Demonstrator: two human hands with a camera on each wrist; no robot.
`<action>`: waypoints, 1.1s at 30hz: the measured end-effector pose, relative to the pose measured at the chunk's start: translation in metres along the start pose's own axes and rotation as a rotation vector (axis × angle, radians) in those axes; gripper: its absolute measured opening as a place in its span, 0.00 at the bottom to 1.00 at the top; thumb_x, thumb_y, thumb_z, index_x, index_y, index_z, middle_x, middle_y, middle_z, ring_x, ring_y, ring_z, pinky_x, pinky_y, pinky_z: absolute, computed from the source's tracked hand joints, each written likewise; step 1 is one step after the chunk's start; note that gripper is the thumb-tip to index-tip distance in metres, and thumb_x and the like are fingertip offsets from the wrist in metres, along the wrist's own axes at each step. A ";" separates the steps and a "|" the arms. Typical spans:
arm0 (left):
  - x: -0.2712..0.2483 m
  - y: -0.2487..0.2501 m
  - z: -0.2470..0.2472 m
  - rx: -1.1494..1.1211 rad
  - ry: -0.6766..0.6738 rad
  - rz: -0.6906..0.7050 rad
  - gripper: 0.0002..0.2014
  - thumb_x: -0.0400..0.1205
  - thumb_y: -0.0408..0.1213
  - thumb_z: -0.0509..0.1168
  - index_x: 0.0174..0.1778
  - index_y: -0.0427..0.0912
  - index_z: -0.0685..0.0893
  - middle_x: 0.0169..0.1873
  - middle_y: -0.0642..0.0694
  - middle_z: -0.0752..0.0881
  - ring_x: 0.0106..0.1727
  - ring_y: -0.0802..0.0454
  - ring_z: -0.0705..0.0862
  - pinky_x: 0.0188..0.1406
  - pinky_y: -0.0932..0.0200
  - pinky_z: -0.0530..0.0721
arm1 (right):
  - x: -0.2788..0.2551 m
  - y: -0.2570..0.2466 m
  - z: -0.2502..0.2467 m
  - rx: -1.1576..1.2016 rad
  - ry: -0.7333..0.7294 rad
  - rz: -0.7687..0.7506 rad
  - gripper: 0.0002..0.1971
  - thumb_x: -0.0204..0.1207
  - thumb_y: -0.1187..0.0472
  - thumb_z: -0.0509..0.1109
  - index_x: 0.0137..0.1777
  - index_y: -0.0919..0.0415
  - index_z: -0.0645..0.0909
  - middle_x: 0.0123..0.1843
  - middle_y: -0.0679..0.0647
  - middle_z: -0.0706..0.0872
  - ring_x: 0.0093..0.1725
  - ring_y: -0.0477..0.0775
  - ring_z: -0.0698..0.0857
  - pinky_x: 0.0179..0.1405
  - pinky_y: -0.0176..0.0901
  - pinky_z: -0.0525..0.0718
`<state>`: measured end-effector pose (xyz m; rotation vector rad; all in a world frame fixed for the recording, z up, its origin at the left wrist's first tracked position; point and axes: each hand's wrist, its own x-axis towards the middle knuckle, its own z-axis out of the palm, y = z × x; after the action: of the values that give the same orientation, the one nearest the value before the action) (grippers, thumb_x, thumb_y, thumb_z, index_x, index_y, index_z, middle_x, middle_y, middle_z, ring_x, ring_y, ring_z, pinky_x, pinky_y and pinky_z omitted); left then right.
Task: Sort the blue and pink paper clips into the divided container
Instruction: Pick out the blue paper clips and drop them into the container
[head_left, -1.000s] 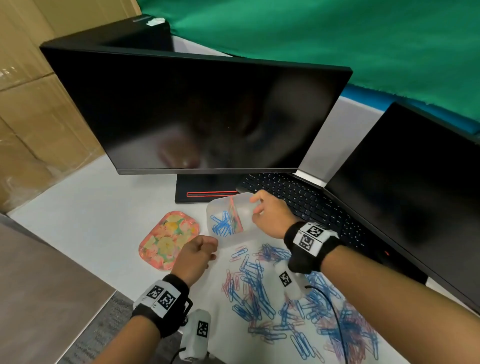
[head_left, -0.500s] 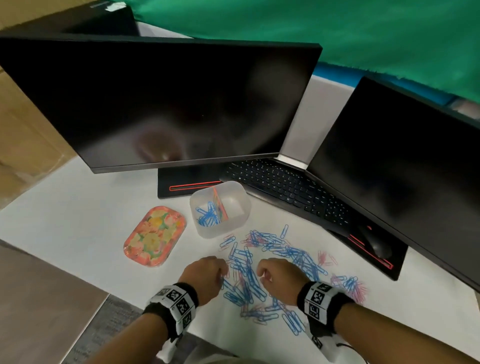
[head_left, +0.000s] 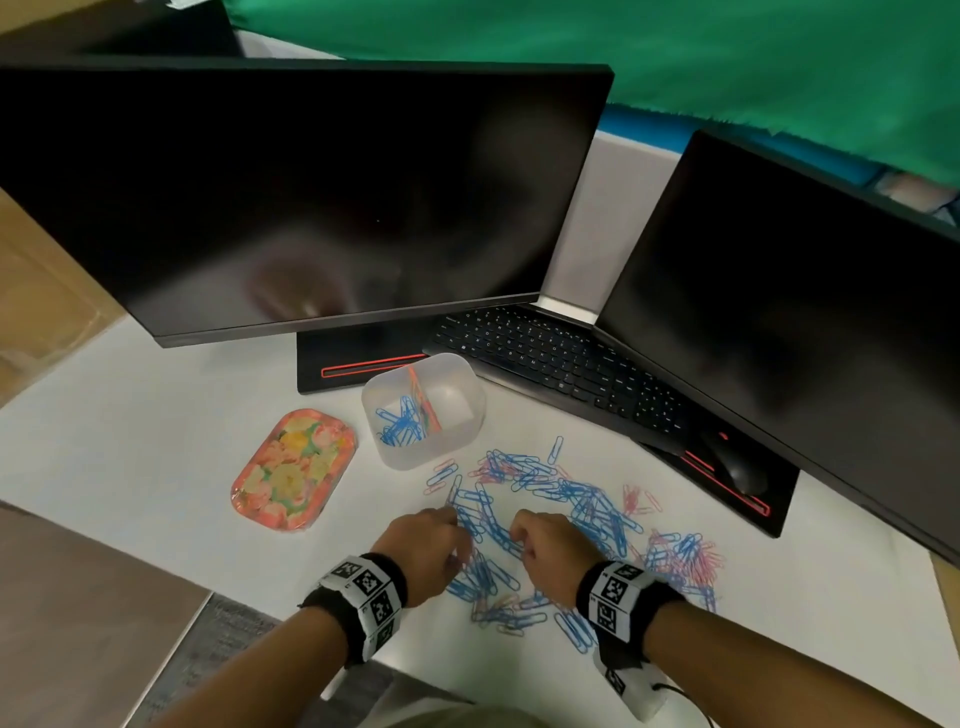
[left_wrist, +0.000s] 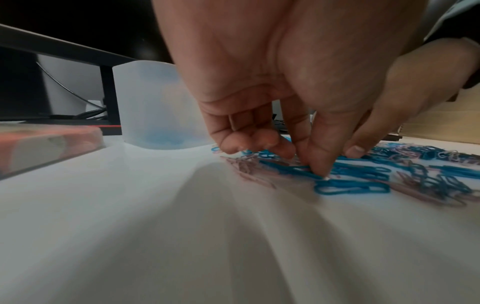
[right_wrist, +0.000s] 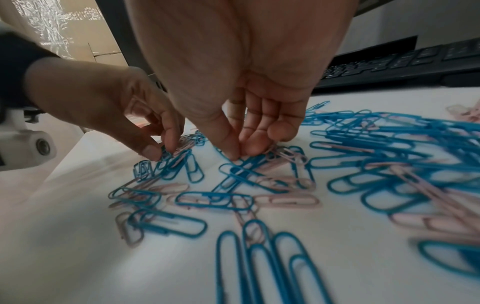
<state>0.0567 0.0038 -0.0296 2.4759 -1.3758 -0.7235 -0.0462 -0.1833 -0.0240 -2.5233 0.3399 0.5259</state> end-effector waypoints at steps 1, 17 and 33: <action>0.001 0.000 0.000 0.005 -0.003 -0.002 0.10 0.79 0.42 0.61 0.53 0.54 0.85 0.55 0.51 0.81 0.55 0.47 0.82 0.49 0.54 0.81 | 0.000 0.000 -0.001 0.000 -0.003 0.002 0.13 0.75 0.70 0.59 0.56 0.57 0.77 0.51 0.56 0.83 0.45 0.54 0.79 0.45 0.43 0.80; 0.010 -0.009 -0.018 -0.569 0.251 -0.198 0.10 0.74 0.33 0.66 0.34 0.56 0.82 0.30 0.57 0.85 0.33 0.61 0.81 0.43 0.58 0.84 | -0.004 0.002 -0.001 0.037 -0.003 -0.021 0.16 0.74 0.73 0.59 0.57 0.55 0.71 0.45 0.48 0.75 0.42 0.50 0.76 0.36 0.32 0.70; 0.006 -0.009 -0.016 -1.307 0.135 -0.408 0.08 0.74 0.21 0.54 0.34 0.38 0.70 0.20 0.44 0.76 0.26 0.48 0.73 0.22 0.61 0.71 | -0.001 0.001 -0.024 0.862 -0.062 0.170 0.12 0.71 0.68 0.53 0.32 0.64 0.77 0.32 0.62 0.84 0.33 0.56 0.80 0.32 0.40 0.79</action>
<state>0.0741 0.0026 -0.0218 1.6117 -0.1122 -1.0317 -0.0403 -0.1970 -0.0055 -1.6513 0.6073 0.3995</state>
